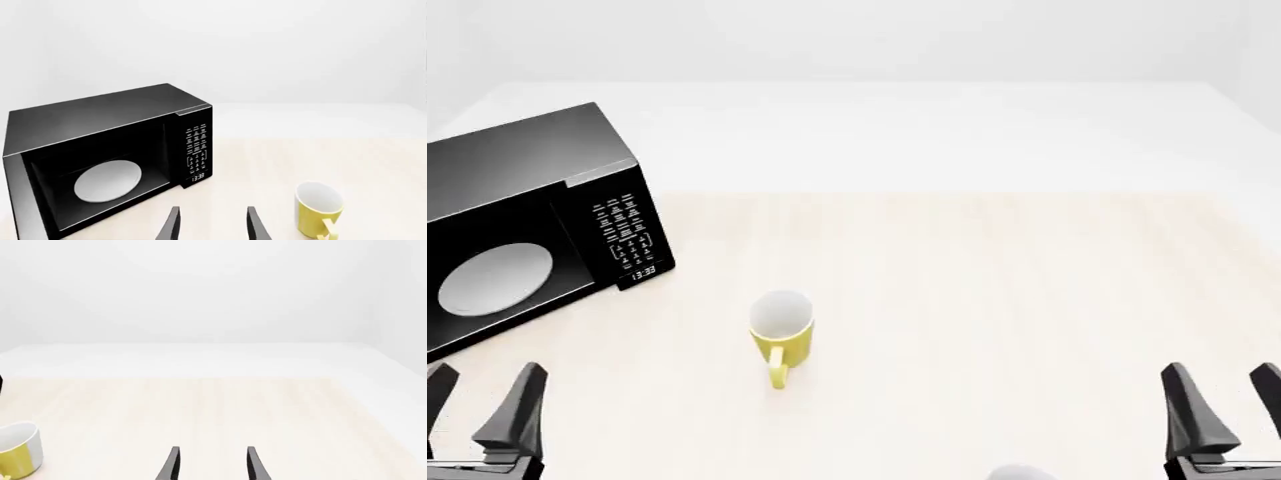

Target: Put the yellow and white mug in the microwave and close it.

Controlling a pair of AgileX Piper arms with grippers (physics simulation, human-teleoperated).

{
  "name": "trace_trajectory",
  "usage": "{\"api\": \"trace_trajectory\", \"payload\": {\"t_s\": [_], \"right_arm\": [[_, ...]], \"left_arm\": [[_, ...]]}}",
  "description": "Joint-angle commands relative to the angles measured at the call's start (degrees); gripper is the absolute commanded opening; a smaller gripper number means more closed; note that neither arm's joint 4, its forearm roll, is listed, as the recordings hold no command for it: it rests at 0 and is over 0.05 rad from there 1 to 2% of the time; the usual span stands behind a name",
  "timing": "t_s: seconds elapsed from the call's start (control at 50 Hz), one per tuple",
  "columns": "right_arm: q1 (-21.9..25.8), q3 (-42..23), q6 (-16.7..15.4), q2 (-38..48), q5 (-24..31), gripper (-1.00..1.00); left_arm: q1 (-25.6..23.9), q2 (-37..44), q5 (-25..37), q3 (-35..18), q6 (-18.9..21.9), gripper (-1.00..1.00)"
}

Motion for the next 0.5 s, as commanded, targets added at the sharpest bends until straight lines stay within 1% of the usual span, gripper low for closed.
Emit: {"api": "trace_trajectory", "payload": {"t_s": [0.02,0.2,0.5], "right_arm": [[-0.1,-0.1,0.7,0.3,-0.1,1.00],[-0.1,-0.1,0.7,0.3,-0.1,1.00],[-0.1,-0.1,0.7,0.3,-0.1,1.00]], "left_arm": [[-0.5,0.2,0.4,-0.5,-0.6,1.00],[-1.1,0.1,1.0,-1.0,-1.3,1.00],[-1.5,0.8,0.6,-0.7,-0.8,1.00]]}}
